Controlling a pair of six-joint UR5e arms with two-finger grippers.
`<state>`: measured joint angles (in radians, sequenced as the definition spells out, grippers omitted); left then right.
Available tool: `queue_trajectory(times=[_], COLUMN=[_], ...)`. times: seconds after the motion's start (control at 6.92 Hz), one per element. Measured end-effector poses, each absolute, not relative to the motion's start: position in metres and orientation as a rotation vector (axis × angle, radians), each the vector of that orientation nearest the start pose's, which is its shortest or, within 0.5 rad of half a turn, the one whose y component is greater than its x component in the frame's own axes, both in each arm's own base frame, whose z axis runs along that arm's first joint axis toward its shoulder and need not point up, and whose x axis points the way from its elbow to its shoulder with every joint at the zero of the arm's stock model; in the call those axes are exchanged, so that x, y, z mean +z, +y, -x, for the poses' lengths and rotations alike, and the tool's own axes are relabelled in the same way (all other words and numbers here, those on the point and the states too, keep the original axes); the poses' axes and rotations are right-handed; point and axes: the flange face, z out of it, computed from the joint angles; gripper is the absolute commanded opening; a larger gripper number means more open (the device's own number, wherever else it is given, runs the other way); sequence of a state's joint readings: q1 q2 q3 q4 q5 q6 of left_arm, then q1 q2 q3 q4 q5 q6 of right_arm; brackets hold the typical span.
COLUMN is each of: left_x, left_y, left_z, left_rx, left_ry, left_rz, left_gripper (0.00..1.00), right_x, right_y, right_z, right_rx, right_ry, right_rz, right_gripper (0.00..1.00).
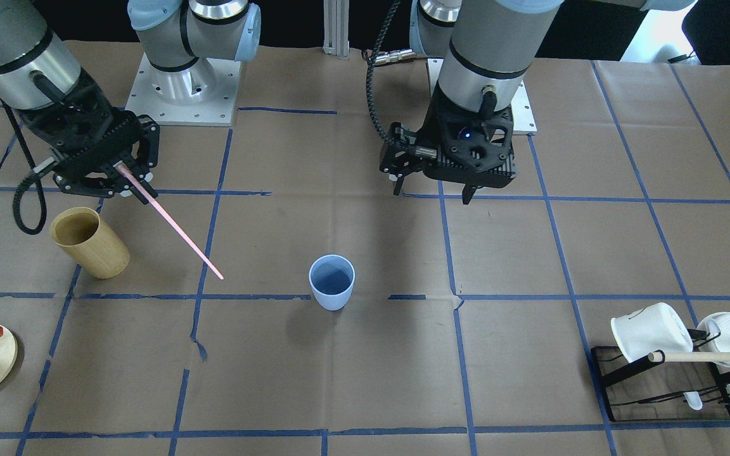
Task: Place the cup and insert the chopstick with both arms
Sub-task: 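Move the held chopstick over the blue cup and lower it inside with the right gripper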
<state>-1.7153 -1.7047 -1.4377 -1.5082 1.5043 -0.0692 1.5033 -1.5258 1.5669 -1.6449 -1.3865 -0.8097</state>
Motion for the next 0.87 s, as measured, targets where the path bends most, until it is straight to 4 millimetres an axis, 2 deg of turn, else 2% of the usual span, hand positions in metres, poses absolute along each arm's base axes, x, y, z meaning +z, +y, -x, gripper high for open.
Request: queue_trajectory(times=[0.14, 0.43, 0.58, 0.87], left_x=[0.495, 0.494, 0.490, 0.486], left_y=[-0.527, -0.513, -0.497, -0.477], left_z=[0.197, 0.178, 0.167, 0.155], left_rx=[-0.075, -0.052, -0.042, -0.050], left_ry=[3.211, 3.201, 3.193, 3.190], left_rz=[-0.091, -0.156, -0.203, -0.213], left_gripper=[1.00, 1.00, 1.00, 1.00], right_x=[0.478, 0.482, 0.482, 0.467], right_y=[-0.523, -0.521, -0.522, -0.517], right_z=[-0.148, -0.207, -0.228, -0.266], right_rx=[-0.148, -0.124, -0.113, -0.059], right_ry=[2.778, 2.785, 2.787, 2.785], right_rz=[1.084, 1.043, 1.016, 0.981], right_gripper=[0.10, 0.10, 0.10, 0.10])
